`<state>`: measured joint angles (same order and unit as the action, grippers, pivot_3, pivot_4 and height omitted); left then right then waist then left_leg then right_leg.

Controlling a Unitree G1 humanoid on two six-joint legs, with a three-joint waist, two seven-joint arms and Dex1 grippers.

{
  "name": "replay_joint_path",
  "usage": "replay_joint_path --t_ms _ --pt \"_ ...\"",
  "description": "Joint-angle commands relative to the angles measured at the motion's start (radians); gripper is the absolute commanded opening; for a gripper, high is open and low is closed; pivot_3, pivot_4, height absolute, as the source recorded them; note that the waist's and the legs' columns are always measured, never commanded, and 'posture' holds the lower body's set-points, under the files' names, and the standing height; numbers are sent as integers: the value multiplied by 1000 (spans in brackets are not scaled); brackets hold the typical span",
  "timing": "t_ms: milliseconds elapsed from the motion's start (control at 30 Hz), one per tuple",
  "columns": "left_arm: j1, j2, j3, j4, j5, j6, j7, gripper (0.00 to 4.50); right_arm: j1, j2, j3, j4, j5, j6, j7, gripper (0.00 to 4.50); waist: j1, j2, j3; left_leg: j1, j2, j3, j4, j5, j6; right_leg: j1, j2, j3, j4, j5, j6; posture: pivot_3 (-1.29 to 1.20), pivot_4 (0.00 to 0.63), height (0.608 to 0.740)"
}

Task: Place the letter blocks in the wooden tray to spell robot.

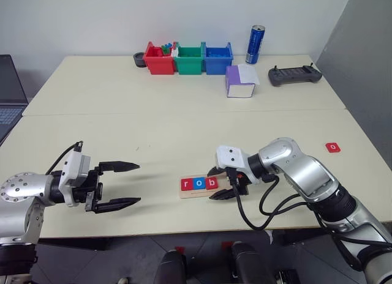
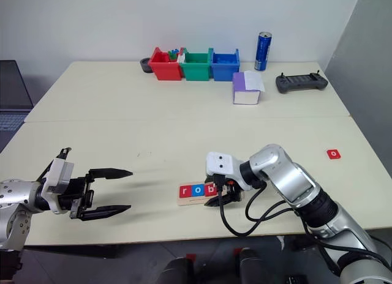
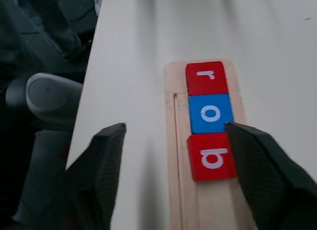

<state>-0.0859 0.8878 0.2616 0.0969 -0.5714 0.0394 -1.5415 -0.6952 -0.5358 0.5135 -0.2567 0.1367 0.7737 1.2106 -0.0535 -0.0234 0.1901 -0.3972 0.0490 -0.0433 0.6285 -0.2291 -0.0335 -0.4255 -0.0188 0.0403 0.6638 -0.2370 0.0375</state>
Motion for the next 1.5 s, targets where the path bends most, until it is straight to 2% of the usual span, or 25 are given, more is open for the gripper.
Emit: replay_joint_path --t_ms 33,233,867,1500 --pt "-10 5 9 -12 -5 1 -3 4500 3 16 24 -30 -2 -3 -34 2107 -1 0 0 0 0 0 0 0 0 0 0 0 0 0 -1 0 150 740" --pt "-11 4 7 -15 -6 3 -4 4500 19 38 60 13 -17 -17 -83 38 -1 0 0 0 0 0 0 0 0 0 0 0 0 0 -1 0 150 740" --pt "-6 4 16 -26 -7 12 8 4500 4 56 85 131 -53 -86 -104 38 -1 0 0 0 0 0 0 0 0 0 0 0 0 0 0 0 150 740" --pt "-17 0 13 -21 -8 12 5 4500 -5 47 65 132 -37 -110 -74 38 -1 0 0 0 0 -1 0 0 0 0 0 0 0 0 0 0 150 740"
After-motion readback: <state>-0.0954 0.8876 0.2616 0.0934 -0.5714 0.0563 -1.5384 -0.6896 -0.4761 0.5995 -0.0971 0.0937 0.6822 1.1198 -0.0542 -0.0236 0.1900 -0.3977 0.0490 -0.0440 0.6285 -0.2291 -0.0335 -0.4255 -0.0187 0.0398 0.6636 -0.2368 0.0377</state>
